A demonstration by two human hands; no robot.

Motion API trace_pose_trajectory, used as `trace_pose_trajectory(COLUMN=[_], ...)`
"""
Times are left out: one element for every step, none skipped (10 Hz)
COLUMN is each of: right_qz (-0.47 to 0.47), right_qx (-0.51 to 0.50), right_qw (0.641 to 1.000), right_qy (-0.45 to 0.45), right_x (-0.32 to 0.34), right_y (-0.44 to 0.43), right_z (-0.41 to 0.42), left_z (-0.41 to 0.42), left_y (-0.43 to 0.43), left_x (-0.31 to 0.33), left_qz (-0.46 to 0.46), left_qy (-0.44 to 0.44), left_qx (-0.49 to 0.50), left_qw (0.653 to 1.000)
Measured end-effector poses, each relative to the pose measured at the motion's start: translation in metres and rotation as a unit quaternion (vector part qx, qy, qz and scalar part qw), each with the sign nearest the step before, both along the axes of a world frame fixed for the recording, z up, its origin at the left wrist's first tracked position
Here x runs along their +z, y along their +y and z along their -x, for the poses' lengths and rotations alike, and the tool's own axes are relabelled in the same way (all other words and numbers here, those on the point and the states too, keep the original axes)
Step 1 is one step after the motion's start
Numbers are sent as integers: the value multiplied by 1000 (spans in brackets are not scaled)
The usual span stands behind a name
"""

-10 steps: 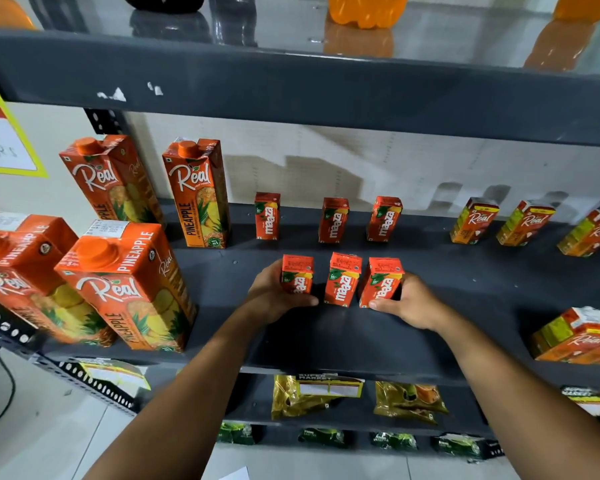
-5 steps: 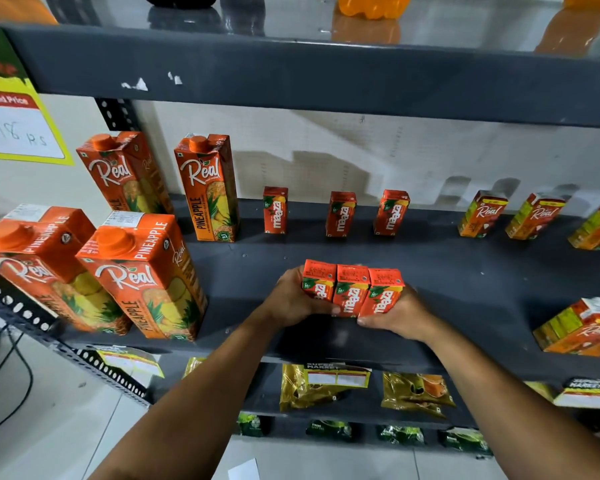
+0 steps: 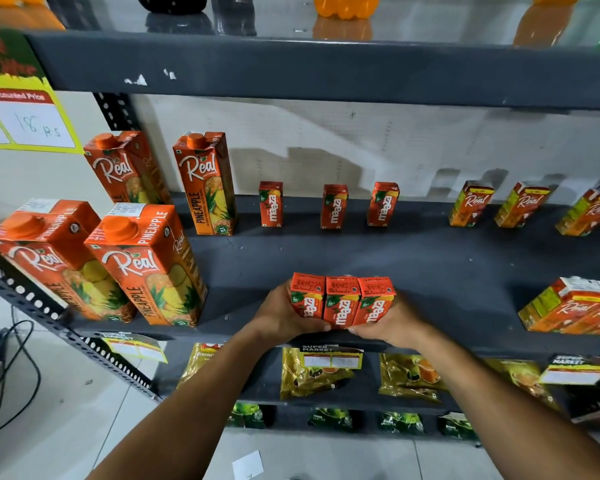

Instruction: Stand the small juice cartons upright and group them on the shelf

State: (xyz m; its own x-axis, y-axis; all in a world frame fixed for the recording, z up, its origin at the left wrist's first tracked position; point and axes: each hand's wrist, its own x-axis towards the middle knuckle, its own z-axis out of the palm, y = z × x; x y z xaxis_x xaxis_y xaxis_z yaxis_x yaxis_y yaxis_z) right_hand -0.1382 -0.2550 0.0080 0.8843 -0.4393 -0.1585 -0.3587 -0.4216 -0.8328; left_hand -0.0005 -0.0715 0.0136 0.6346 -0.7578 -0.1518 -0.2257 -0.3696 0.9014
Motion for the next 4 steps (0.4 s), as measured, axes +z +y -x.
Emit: trace_pose_trajectory(right_qz=[8, 22, 8, 18], right_qx=[3, 0, -1, 14], right_qw=[1000, 1000, 1000, 1000], right_qy=[1, 4, 9, -8], right_x=[-3, -5, 1, 9], right_y=[-2, -4, -2, 1], right_z=[0, 0, 0, 11], left_z=[1, 3, 2, 11], left_y=[0, 0, 1, 9], left_x=[-2, -3, -1, 1], left_qz=[2, 9, 15, 96], left_qy=[0, -8, -3, 10], left_qx=[7, 11, 5, 18], left_qw=[1000, 1000, 1000, 995])
